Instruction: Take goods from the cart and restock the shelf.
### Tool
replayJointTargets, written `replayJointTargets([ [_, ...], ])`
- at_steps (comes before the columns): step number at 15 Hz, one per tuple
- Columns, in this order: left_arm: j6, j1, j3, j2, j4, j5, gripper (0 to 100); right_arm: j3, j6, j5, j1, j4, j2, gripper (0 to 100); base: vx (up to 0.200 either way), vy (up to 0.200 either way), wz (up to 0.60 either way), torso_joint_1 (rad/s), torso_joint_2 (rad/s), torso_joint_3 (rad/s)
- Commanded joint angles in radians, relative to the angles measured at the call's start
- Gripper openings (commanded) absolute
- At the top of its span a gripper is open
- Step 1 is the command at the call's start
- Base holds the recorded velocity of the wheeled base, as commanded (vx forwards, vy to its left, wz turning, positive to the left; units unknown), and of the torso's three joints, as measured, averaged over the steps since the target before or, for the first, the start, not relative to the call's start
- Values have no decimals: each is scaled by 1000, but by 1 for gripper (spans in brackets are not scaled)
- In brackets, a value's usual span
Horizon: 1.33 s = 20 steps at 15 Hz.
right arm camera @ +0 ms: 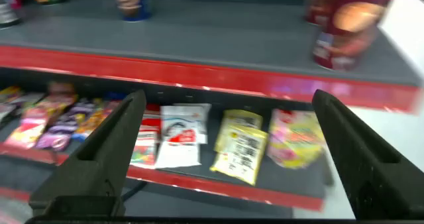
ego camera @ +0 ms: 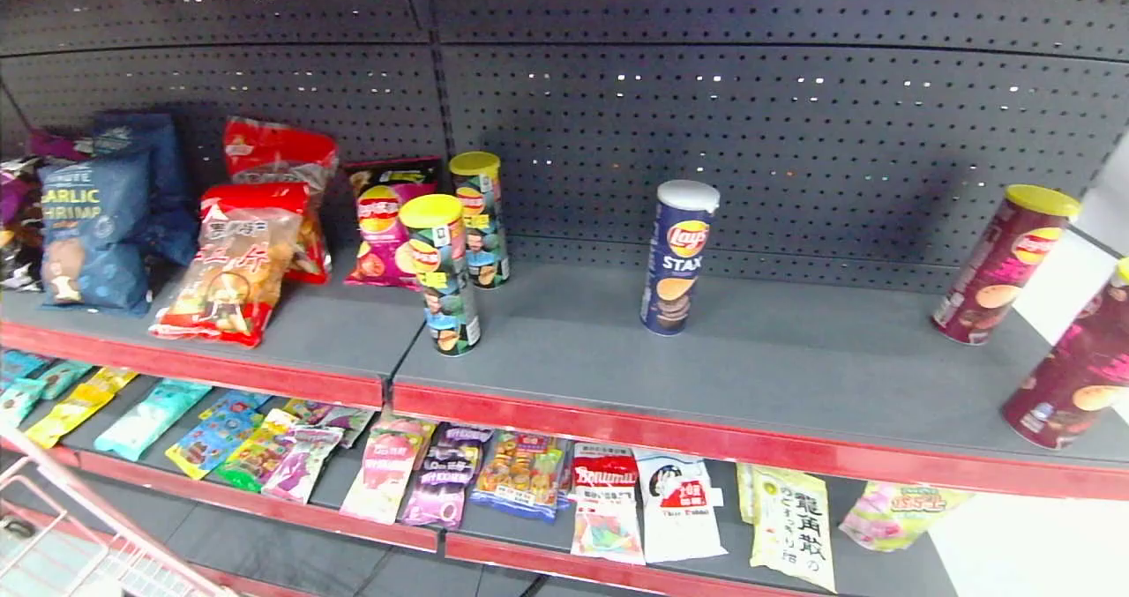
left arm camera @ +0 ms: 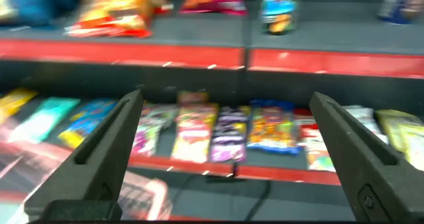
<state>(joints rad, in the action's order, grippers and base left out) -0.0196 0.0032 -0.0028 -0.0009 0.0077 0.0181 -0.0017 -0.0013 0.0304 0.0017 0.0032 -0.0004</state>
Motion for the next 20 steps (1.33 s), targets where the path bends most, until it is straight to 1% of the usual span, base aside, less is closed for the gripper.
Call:
replayJointTargets([
  [1,0,0,0,1,0,0,100,0,0,0,0,0,0,100,0,0,600,-2,2,-2],
  [8,0,0,0,1,0,0,100,0,0,2,0,0,0,100,0,0,600,3,2,1],
  [16,0,0,0,1,0,0,100,0,1,9,0,0,0,100,0,0,0,0,0,0],
  [20,0,0,0,1,0,0,100,0,1,13,0,0,0,100,0,0,0,-134,319,168],
])
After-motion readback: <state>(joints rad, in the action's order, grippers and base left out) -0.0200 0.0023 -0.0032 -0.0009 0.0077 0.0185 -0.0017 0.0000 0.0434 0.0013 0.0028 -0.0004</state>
